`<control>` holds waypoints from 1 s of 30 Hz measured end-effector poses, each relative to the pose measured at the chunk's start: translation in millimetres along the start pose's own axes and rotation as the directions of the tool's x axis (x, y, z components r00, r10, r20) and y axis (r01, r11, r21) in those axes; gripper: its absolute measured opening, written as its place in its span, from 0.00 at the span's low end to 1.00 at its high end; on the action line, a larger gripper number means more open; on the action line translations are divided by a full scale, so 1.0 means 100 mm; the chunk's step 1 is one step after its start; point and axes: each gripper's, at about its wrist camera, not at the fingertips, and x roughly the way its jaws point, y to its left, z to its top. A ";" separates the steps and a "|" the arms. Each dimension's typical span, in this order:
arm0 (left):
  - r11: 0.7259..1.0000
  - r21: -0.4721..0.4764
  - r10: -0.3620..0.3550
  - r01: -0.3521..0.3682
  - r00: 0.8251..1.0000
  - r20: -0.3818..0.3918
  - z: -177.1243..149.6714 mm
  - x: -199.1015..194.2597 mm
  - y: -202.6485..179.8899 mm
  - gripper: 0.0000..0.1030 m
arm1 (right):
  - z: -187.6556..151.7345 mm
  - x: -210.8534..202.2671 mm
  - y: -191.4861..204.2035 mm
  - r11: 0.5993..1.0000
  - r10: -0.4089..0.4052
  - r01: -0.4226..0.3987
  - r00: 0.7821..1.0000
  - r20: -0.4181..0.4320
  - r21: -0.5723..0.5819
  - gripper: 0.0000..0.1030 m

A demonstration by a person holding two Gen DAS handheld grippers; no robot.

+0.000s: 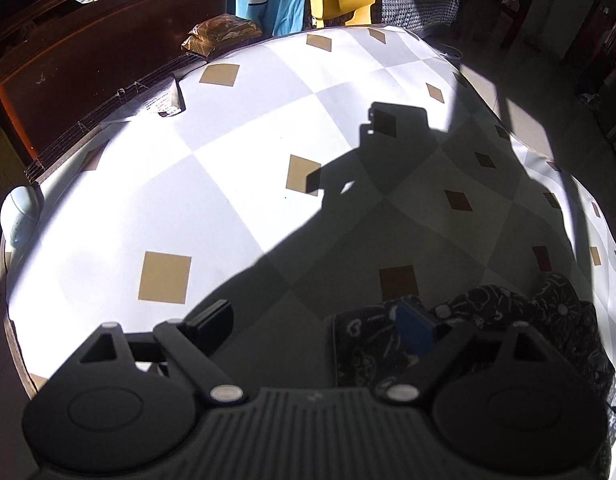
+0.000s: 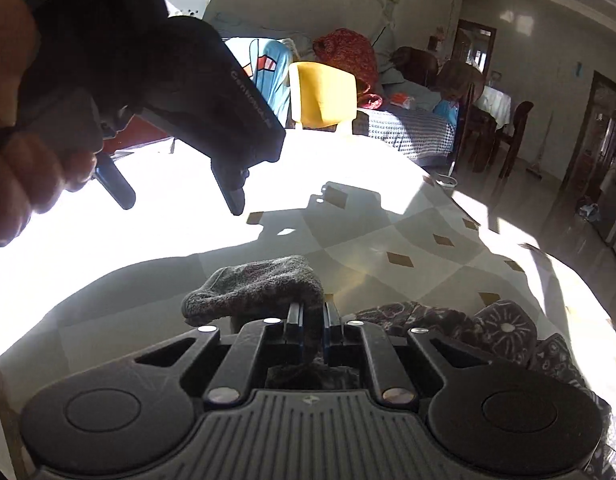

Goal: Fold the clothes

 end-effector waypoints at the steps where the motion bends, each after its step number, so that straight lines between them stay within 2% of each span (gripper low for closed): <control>1: 1.000 0.007 0.001 -0.001 1.000 -0.002 -0.01 0.01 -0.02 0.86 | 0.02 -0.03 -0.09 0.998 -0.050 0.050 0.999 0.007 0.024 0.09; 4: 0.999 0.037 -0.008 0.009 1.000 -0.023 -0.06 0.05 -0.14 0.86 | 0.03 -0.12 -0.35 0.974 -0.213 0.213 0.977 -0.006 0.074 0.09; 7: 0.997 0.074 -0.007 0.009 1.000 -0.031 -0.13 0.08 -0.27 0.86 | -0.01 -0.19 -0.63 0.941 -0.296 0.308 0.950 -0.100 0.141 0.09; 10: 0.995 0.098 -0.010 0.014 0.999 -0.044 -0.19 0.12 -0.41 0.86 | -0.14 -0.21 -0.87 0.913 -0.321 0.360 0.924 -0.208 0.190 0.09; 12: 0.994 0.110 -0.017 0.023 0.998 -0.057 -0.23 0.14 -0.50 0.86 | -0.24 -0.19 -0.99 0.909 -0.312 0.367 0.913 -0.264 0.196 0.09; 15: 0.990 0.134 -0.025 0.035 0.997 -0.071 -0.31 0.16 -0.63 0.86 | -0.36 -0.25 -1.08 0.909 -0.316 0.377 0.902 -0.293 0.179 0.16; 16: 0.989 0.144 -0.027 0.037 0.997 -0.074 -0.33 0.16 -0.67 0.87 | -0.38 -0.27 -1.11 0.910 -0.312 0.373 0.903 -0.295 0.181 0.21; 19: 0.984 0.176 -0.027 0.042 0.996 -0.083 -0.41 0.19 -0.81 0.91 | -0.41 -0.33 -1.20 0.909 -0.293 0.358 0.913 -0.284 0.214 0.25; 23: 0.979 0.196 -0.028 0.046 0.995 -0.092 -0.48 0.20 -0.95 0.92 | -0.42 -0.31 -1.41 0.906 -0.237 0.304 0.941 -0.241 0.295 0.31; 27: 0.974 0.223 -0.026 0.049 0.994 -0.105 -0.55 0.25 -1.08 0.92 | -0.42 -0.19 -1.61 0.896 -0.203 0.274 0.953 -0.226 0.350 0.35; 30: 0.968 0.245 -0.018 0.047 0.993 -0.117 -0.60 0.29 -1.15 0.92 | -0.46 -0.07 -1.69 0.886 -0.205 0.281 0.951 -0.233 0.368 0.38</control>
